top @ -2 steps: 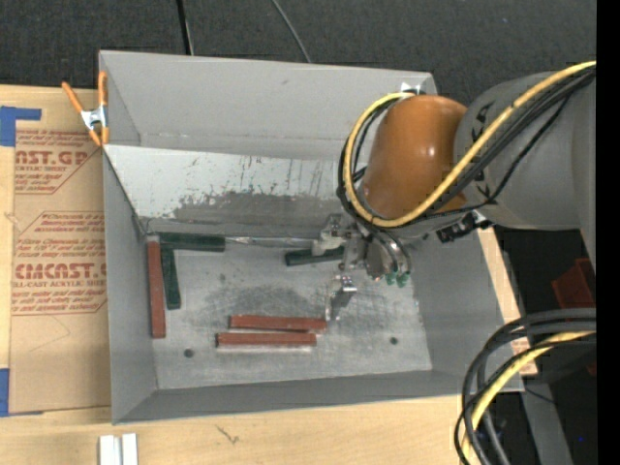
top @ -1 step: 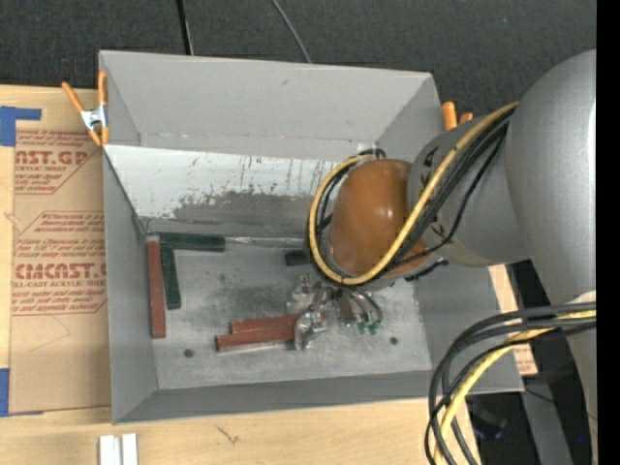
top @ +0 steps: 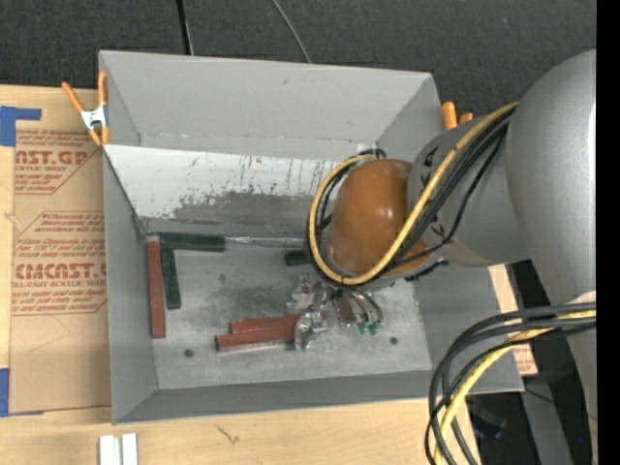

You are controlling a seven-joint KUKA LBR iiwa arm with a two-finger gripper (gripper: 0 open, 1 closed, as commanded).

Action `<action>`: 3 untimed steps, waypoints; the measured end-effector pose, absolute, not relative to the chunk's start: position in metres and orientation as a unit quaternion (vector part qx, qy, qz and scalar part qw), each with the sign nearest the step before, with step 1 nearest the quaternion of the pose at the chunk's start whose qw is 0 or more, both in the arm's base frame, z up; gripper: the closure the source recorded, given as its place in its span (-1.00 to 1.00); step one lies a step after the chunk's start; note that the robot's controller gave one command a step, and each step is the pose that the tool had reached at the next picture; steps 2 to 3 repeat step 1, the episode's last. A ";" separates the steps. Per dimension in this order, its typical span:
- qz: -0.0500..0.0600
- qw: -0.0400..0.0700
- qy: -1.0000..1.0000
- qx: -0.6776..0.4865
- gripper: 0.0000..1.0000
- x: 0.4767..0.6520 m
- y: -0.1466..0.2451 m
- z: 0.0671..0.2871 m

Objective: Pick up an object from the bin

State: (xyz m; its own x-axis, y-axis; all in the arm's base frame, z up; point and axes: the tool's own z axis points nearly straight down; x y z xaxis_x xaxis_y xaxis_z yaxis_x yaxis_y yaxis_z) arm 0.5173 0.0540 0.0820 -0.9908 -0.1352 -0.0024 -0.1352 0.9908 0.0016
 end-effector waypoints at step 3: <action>0.000 0.001 0.998 -0.059 1.00 0.506 0.064 0.225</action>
Offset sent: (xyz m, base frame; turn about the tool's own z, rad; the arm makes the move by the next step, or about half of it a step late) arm 0.0000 0.0000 0.0000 0.0000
